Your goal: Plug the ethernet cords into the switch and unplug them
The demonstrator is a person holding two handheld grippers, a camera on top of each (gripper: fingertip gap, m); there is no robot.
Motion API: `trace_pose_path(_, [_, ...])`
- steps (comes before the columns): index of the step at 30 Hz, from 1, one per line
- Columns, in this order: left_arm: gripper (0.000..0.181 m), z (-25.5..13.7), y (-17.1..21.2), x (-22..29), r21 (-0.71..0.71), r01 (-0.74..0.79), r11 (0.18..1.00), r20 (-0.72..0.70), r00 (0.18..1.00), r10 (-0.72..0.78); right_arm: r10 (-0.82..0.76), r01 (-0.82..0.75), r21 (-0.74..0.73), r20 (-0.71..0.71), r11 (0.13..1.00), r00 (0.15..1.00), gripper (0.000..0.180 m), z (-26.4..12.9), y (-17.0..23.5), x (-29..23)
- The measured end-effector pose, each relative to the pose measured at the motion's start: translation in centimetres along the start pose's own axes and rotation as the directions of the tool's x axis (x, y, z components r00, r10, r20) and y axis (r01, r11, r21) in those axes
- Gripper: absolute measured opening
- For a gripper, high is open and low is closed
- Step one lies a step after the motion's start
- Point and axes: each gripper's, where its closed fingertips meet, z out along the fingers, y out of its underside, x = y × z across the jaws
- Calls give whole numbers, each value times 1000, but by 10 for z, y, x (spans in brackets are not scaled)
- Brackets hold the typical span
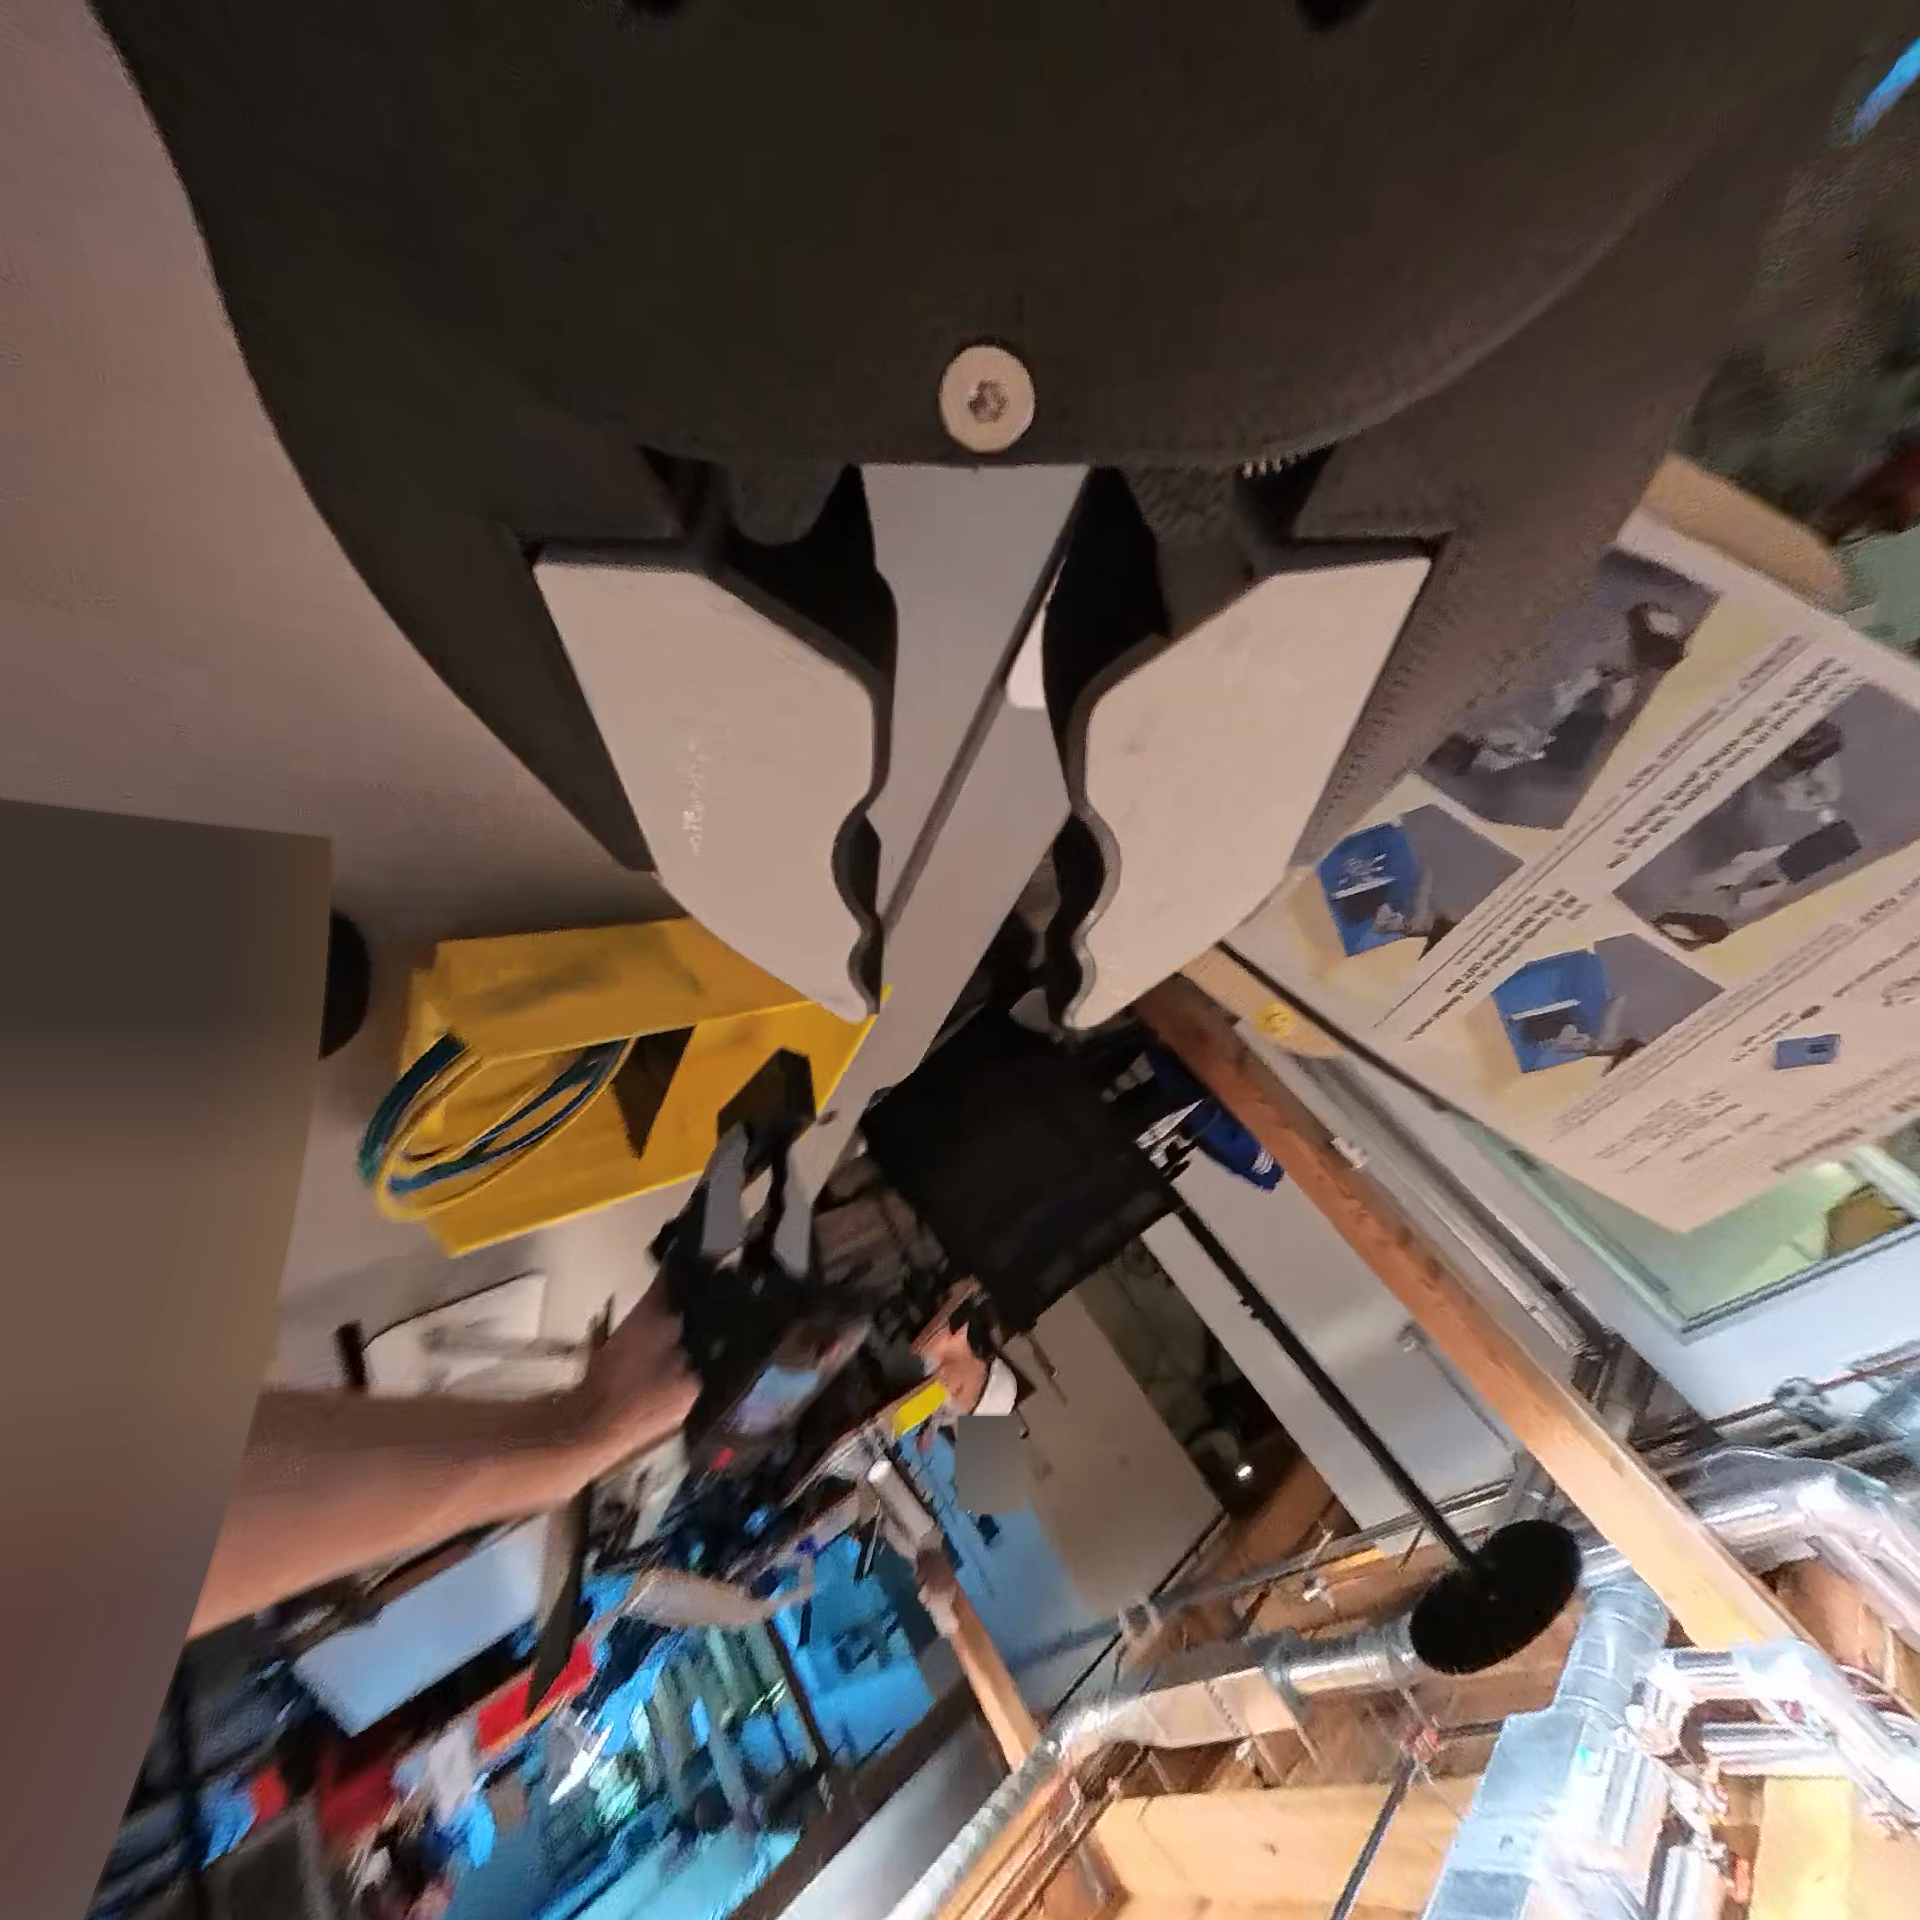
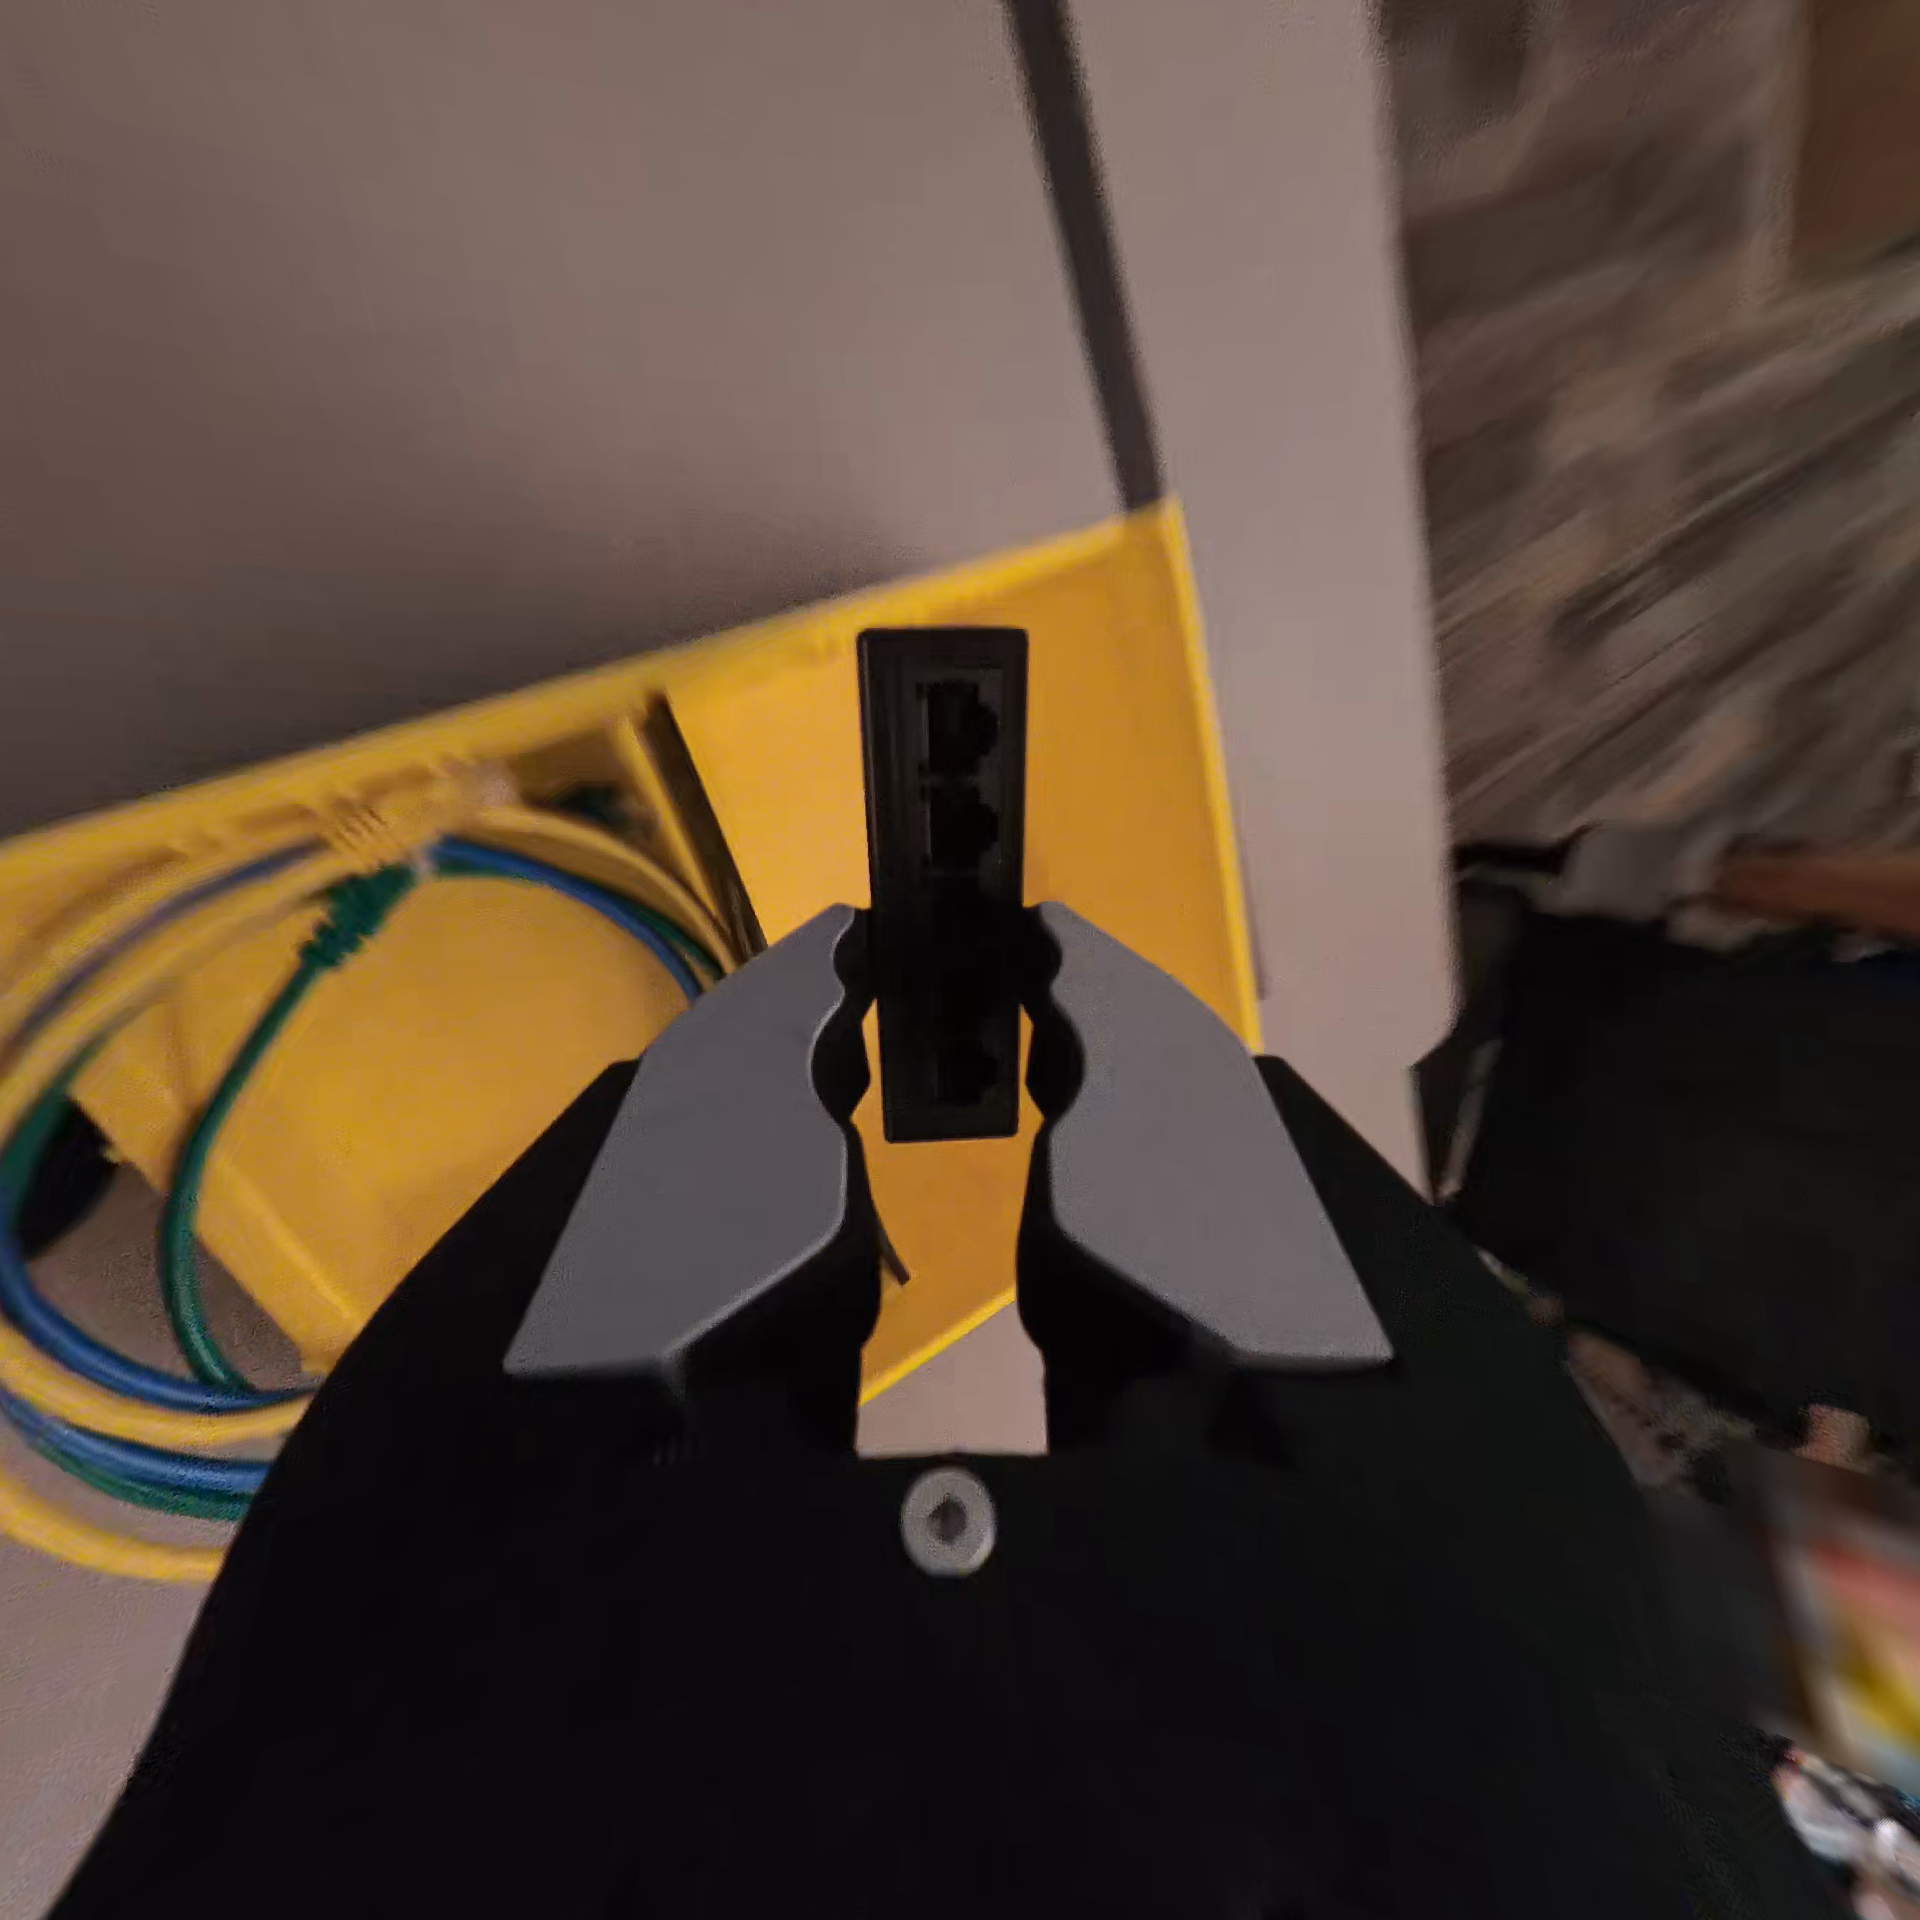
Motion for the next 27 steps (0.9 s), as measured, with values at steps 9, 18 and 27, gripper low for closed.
trace_pose_path(9, [29, -13, -8, -1, 52, 74, 996, -63, 996, -70, 7, 41, -169, 274, 985, 962, 28, 96, 67, -7])
trace_pose_path(18, [27, -28, -18, -17, 95, 84, 992, 14, 996, -86, -278, 279, -160, 30, 947, 960, 28, 122, 74, 23])
trace_pose_path(27, [28, -32, -17, -22, 92, 102, 990, 28, 994, -105, -242, 247, -164, 46, 955, 969, 29, 127, 84, 7])
